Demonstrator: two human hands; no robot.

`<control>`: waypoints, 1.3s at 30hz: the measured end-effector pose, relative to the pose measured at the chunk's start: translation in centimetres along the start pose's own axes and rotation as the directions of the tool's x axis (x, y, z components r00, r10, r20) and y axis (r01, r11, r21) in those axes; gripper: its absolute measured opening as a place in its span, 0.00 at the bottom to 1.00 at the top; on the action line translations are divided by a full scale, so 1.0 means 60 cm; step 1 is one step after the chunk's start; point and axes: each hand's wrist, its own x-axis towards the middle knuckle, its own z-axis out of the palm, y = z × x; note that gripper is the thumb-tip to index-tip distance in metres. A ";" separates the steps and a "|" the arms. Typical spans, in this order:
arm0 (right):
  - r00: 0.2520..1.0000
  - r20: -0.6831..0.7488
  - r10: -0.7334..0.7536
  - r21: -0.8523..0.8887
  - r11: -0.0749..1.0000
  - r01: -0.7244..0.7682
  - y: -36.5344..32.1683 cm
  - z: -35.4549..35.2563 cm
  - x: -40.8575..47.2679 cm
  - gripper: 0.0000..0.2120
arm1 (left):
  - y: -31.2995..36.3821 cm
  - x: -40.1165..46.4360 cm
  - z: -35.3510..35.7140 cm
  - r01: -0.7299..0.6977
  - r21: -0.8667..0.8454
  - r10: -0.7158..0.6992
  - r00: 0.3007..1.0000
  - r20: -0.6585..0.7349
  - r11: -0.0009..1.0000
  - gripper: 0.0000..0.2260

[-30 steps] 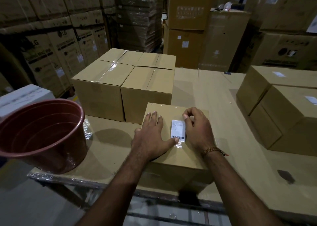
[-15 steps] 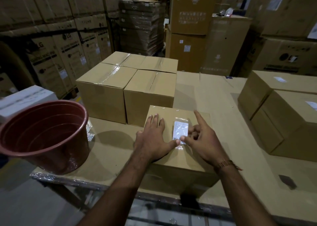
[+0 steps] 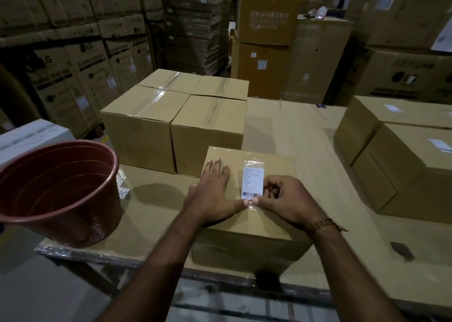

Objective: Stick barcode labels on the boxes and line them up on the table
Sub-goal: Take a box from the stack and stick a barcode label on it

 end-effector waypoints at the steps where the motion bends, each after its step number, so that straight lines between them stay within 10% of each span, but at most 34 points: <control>1: 1.000 0.018 0.005 -0.005 1.000 -0.005 -0.001 -0.002 0.000 0.12 | 0.001 -0.001 0.000 0.000 -0.001 0.000 1.000 0.002 1.000 0.54; 39: 0.994 0.014 -0.112 0.005 0.994 0.112 0.004 0.004 -0.015 0.09 | -0.004 0.000 0.007 -0.005 -0.030 0.004 0.999 -0.040 1.000 0.54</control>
